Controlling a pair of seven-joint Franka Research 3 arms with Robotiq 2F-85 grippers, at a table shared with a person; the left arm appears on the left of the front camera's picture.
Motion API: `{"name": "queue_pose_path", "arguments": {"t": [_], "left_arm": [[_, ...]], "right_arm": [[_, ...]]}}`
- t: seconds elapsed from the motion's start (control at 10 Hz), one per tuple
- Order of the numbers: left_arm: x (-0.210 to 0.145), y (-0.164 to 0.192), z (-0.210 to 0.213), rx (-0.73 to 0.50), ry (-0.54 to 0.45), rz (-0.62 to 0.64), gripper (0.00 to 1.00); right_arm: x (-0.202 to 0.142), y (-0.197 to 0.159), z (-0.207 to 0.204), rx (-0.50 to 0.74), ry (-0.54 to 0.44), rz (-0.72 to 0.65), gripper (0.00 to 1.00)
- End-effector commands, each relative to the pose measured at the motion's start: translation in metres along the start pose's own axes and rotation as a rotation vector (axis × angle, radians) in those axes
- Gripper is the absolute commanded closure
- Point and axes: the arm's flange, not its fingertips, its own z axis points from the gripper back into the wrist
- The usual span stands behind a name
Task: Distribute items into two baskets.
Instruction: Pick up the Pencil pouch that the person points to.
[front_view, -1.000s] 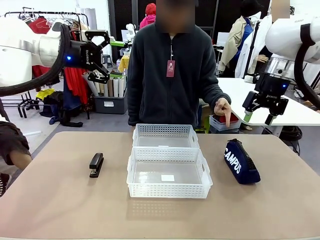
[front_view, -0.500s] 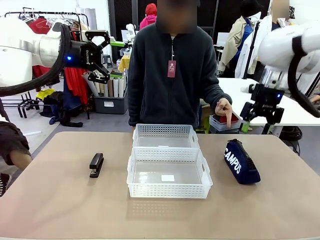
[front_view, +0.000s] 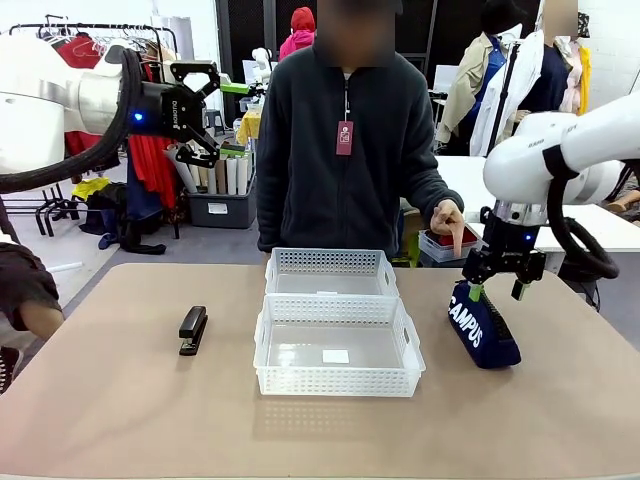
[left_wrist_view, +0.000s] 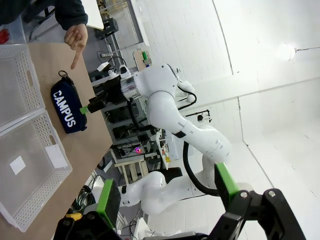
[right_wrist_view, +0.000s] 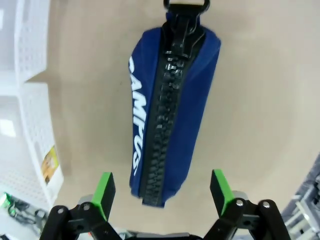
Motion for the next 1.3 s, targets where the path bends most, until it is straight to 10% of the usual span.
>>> {"name": "queue_pose_path", "arguments": {"t": [0.0,0.4,0.9,1.2], "left_arm": [[0.0,-0.002,0.0,0.0,-0.006,-0.004,0.0],[0.0,-0.002,0.0,0.0,-0.006,-0.004,0.0],[0.0,-0.002,0.0,0.0,-0.006,-0.004,0.0],[0.0,-0.002,0.0,0.0,-0.006,-0.004,0.0]], "right_arm": [[0.0,0.007,-0.012,-0.053,-0.059,-0.043,0.0],[0.001,0.015,-0.031,-0.081,-0.097,-0.042,0.0],[0.004,0.015,-0.033,-0.089,-0.114,-0.056,1.0],[0.004,0.015,-0.027,-0.078,-0.124,-0.06,1.0]]}}
